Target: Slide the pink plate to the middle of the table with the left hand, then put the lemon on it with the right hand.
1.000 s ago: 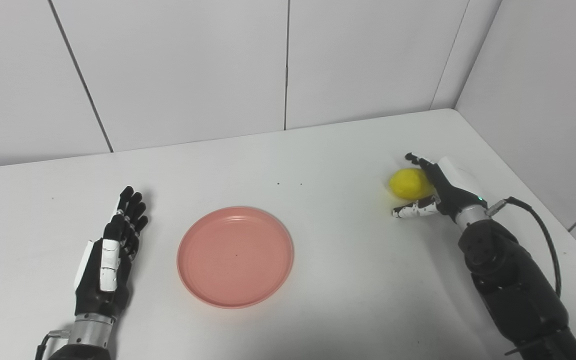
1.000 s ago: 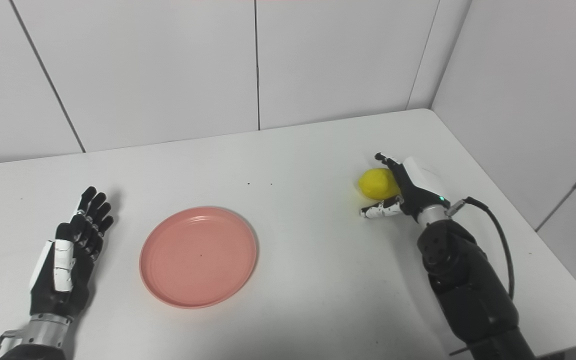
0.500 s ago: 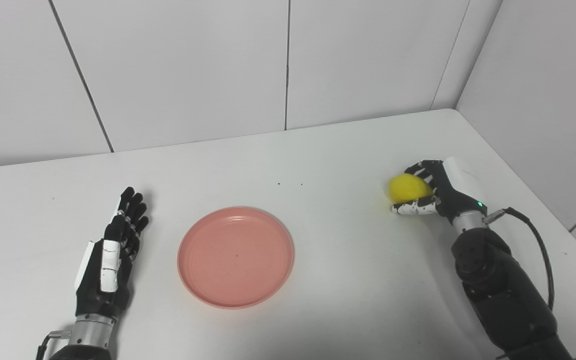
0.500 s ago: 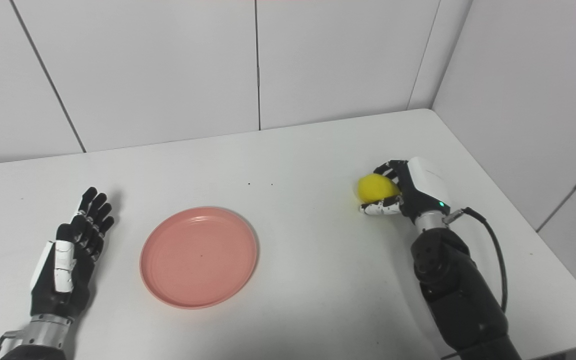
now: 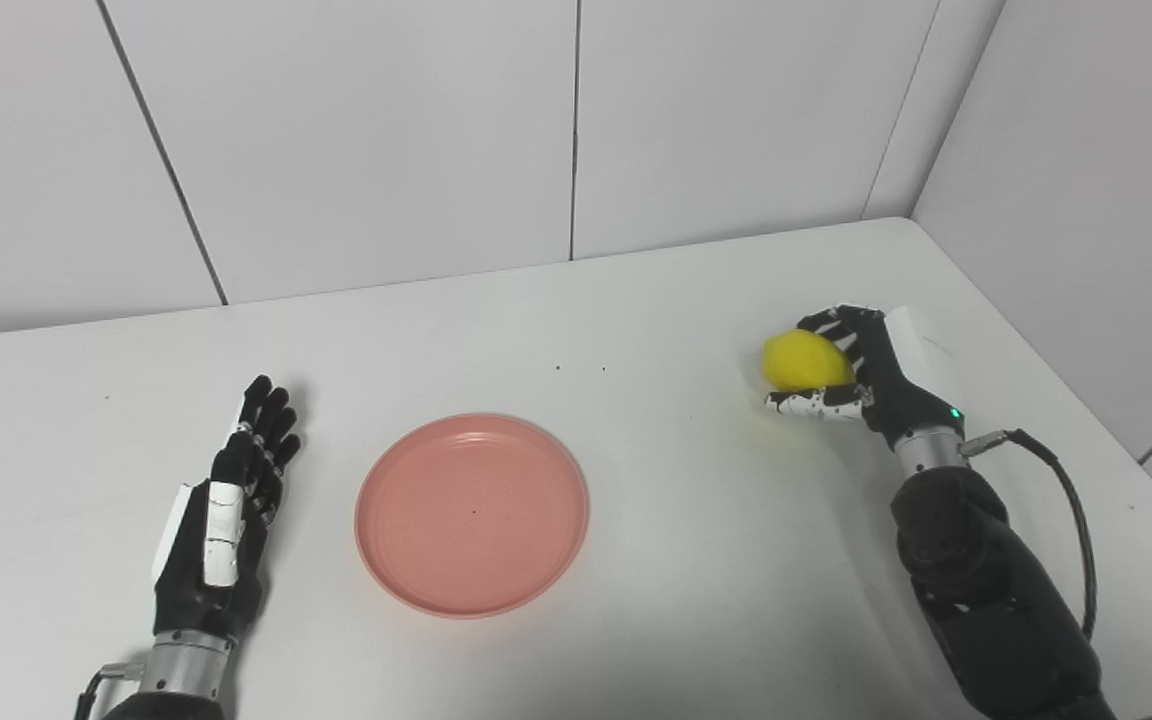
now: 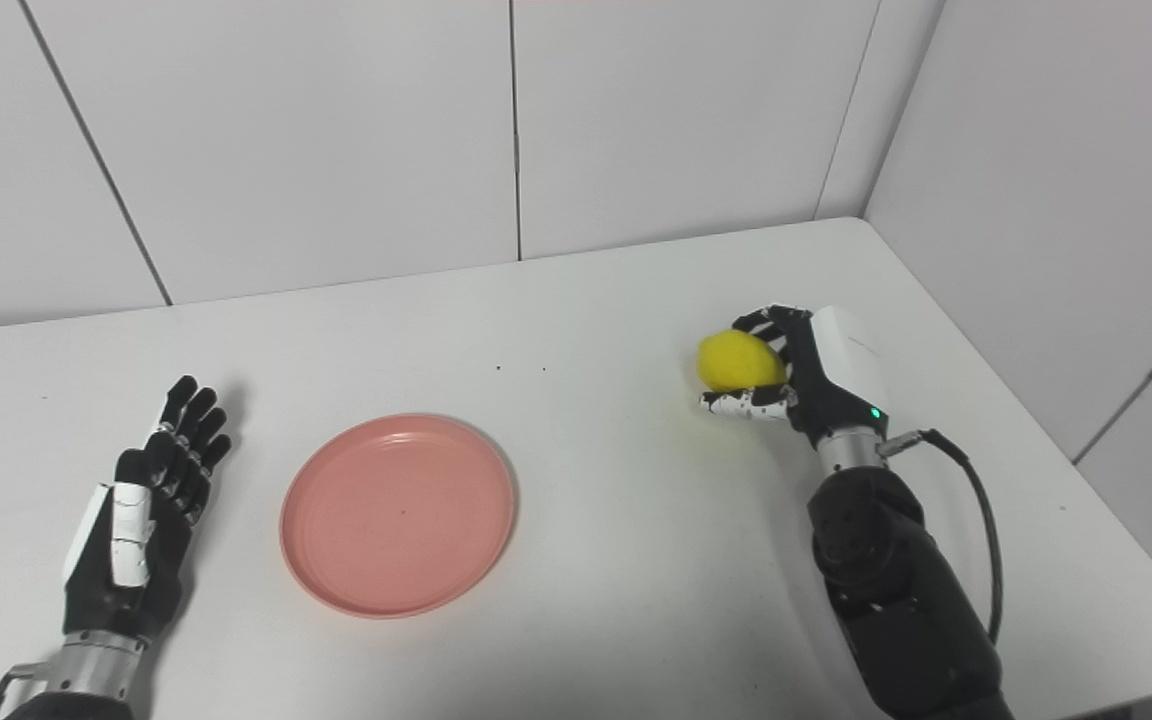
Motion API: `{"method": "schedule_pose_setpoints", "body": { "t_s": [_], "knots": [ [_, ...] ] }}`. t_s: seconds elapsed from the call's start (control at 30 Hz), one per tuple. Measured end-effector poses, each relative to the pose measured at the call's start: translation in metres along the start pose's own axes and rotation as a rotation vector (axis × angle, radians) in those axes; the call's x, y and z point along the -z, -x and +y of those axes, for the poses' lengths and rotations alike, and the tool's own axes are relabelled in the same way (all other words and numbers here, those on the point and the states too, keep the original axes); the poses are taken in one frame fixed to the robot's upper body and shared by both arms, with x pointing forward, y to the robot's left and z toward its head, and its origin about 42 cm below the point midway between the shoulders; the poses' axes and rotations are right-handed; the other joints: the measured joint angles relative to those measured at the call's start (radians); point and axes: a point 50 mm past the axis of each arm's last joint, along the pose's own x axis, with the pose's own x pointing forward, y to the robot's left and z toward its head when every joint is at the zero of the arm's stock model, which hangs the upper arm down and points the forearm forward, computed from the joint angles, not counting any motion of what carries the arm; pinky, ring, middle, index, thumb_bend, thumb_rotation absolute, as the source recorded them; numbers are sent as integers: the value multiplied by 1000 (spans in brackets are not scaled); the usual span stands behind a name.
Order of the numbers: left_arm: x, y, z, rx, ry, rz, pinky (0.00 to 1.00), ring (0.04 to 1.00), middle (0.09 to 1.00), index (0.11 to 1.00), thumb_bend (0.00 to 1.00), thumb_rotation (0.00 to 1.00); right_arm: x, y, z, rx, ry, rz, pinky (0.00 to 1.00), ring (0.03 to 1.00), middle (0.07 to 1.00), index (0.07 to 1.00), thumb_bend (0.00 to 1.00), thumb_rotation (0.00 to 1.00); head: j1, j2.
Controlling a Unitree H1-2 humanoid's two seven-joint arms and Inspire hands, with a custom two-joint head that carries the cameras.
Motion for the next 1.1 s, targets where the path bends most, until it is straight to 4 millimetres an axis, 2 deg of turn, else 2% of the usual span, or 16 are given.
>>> {"method": "schedule_pose_setpoints", "body": {
  "t_s": [0.13,0.17,0.4,0.47,0.53,0.6,0.63,0.73,0.83,0.93,1.0,1.07,1.1],
  "knots": [
    [1,2,-8,2,-1,17,1000,1000,1000,1000,827,1000,-21,4,6,-28,-40,-107,299,372,475,547,508,0,86,9],
    [1,3,-11,-1,4,20,1000,1000,1000,1000,826,1000,-27,6,8,-38,-51,-127,299,372,475,547,508,0,86,9],
    [0,9,-27,-5,23,47,1000,1000,1000,1000,819,1000,-52,12,26,-103,-111,-190,262,351,457,545,506,0,172,23],
    [0,9,-29,-11,28,58,1000,1000,1000,1000,818,1000,-60,12,30,-121,-129,-208,241,347,453,543,506,0,172,23],
    [0,8,-32,-16,24,64,1000,1000,1000,1000,808,1000,-70,15,34,-137,-145,-236,223,344,449,540,505,0,251,31],
    [0,8,-35,-18,19,66,1000,1000,1000,1000,799,1000,-78,16,37,-153,-157,-269,213,369,477,513,510,0,255,32],
    [0,8,-36,-18,14,68,1000,1000,1000,1000,796,1000,-83,16,40,-170,-161,-286,213,359,461,524,508,0,268,34],
    [1,8,-39,-21,12,71,1000,1000,1000,1000,795,1000,-95,19,48,-226,-186,-321,291,370,471,544,508,0,287,37],
    [0,9,-42,-31,20,84,1000,1000,1000,1000,797,1000,-106,26,60,-283,-211,-344,311,377,476,543,509,0,298,38],
    [0,9,-43,-39,26,85,1000,1000,1000,1000,793,1000,-118,32,73,-335,-233,-365,317,377,474,541,510,0,298,37],
    [0,9,-44,-38,28,85,1000,1000,1000,1000,791,1000,-124,35,79,-353,-242,-373,229,352,462,540,508,0,298,37],
    [0,9,-44,-37,28,85,1000,1000,1000,1000,792,1000,-131,39,85,-362,-227,-392,222,348,459,542,508,0,298,37],
    [0,9,-44,-38,28,85,1000,1000,1000,1000,793,1000,-135,40,88,-373,-229,-401,256,357,461,545,507,0,298,37]
  ]
}}
